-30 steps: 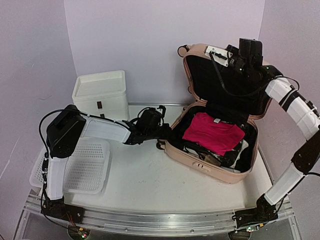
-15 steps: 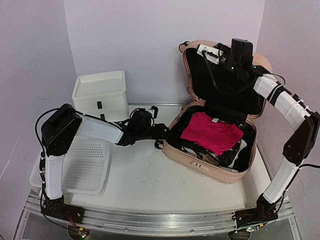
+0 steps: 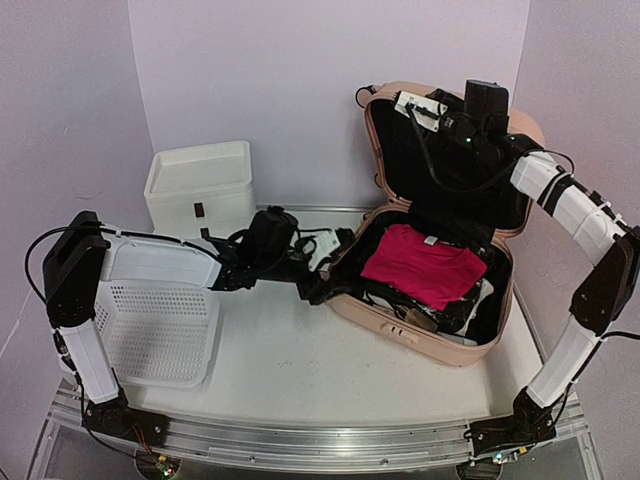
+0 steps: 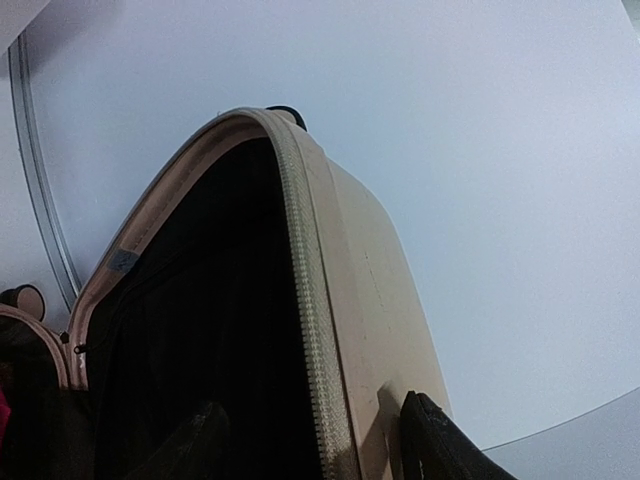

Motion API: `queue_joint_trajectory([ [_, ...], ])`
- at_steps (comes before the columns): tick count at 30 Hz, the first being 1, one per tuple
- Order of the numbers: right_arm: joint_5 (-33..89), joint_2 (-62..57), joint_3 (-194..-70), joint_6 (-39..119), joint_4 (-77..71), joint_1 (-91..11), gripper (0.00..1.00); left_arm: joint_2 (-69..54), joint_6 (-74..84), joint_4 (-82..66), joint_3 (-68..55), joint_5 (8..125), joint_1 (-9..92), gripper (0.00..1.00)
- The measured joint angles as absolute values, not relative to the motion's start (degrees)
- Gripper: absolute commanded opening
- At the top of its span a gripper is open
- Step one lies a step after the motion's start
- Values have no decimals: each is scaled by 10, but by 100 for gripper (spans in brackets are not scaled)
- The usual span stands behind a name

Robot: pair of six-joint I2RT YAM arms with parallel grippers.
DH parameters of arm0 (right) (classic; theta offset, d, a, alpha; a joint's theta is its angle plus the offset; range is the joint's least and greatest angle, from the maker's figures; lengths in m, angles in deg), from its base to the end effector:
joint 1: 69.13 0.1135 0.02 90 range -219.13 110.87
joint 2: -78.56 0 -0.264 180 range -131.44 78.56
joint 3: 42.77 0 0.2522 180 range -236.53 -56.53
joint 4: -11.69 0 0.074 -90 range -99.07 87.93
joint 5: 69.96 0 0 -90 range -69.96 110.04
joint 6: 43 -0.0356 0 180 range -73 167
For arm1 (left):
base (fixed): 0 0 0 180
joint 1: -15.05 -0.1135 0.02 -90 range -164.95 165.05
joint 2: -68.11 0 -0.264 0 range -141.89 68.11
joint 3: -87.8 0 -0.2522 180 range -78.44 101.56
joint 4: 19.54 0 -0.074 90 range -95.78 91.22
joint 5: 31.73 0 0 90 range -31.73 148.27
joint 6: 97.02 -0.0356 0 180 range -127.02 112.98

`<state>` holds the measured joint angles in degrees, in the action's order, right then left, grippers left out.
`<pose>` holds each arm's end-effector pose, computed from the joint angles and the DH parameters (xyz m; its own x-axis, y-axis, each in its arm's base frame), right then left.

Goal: Open, take out, and arrange the luggage

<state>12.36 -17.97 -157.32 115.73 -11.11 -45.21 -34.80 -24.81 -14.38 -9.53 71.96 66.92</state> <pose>0.3664 0.1573 0.4447 0.2334 -0.9068 -0.3511 -0.1726 0.3167 -0.9327 0.2488 -0.3306 0.2370 0.0217 0.4532 -0.8912 0.9343 0.3080 0.1793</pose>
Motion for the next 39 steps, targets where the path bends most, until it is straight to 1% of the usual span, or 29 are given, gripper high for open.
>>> queue_joint_trajectory([
  [3,127,-177,-1572,1152,-114,-452,58,-386,-327,-117,-52,794,713,82],
  [6,132,-171,-1565,1147,-117,-452,58,-442,-374,-95,20,834,741,83],
  [11,136,-164,-1559,1147,-120,-452,58,-519,-412,-70,108,846,767,83],
  [17,141,-163,-1558,1147,-121,-452,57,-589,-419,-33,175,855,786,84],
  [19,145,-163,-1558,1147,-122,-452,57,-608,-417,-16,196,857,791,83],
  [23,149,-163,-1558,1145,-124,-452,57,-656,-416,23,262,828,803,77],
  [28,166,-161,-1556,1147,-134,-452,58,-705,-379,76,364,743,815,63],
  [30,177,-161,-1553,1155,-138,-452,58,-733,-363,76,396,705,828,55],
  [35,185,-170,-1556,1177,-146,-454,60,-783,-326,67,469,630,844,44],
  [39,186,-221,-1610,1178,-129,-465,63,-813,-308,67,514,600,845,39],
])
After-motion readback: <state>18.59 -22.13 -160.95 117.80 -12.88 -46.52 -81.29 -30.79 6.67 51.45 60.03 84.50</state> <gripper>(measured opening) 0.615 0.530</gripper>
